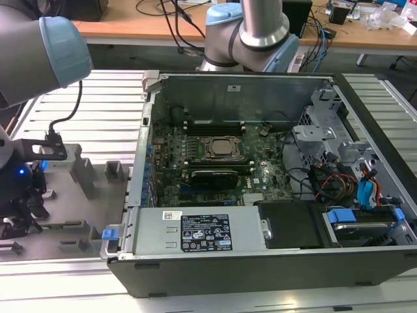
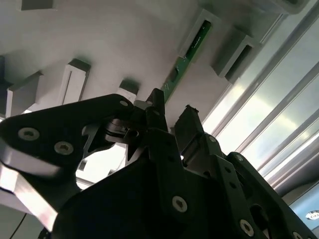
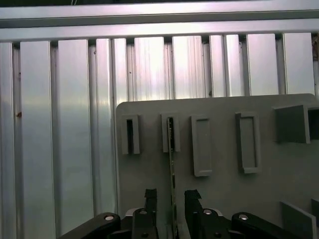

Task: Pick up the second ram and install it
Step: 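Pick up the second ram and move it above second insertion slot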

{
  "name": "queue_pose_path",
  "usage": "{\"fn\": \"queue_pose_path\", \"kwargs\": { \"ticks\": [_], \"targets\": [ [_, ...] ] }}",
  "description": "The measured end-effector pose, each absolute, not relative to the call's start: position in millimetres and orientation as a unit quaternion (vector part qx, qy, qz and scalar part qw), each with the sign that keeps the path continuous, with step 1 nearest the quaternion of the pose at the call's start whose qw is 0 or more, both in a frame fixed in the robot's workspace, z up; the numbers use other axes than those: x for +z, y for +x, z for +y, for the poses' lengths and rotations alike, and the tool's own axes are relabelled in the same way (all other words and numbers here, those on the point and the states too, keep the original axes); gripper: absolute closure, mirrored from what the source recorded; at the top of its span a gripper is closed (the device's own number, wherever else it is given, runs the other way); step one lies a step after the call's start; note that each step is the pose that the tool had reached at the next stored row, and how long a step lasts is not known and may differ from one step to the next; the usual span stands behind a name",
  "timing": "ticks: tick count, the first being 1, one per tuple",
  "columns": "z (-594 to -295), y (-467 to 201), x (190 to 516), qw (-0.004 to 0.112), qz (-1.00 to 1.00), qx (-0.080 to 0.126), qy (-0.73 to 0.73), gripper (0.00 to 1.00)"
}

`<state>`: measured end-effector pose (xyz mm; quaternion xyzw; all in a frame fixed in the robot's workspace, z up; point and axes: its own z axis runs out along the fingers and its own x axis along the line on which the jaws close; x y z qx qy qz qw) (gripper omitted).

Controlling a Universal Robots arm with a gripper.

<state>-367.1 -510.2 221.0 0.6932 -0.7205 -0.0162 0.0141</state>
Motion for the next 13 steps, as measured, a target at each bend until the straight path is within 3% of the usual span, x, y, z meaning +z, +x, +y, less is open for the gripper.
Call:
{"fn": "queue_pose_path", "kwargs": {
  "ticks": [13],
  "targets": [
    [-504.9,-373.3,202.0,0.014,-0.719,-0.016,0.694,0.64]
  ]
}}
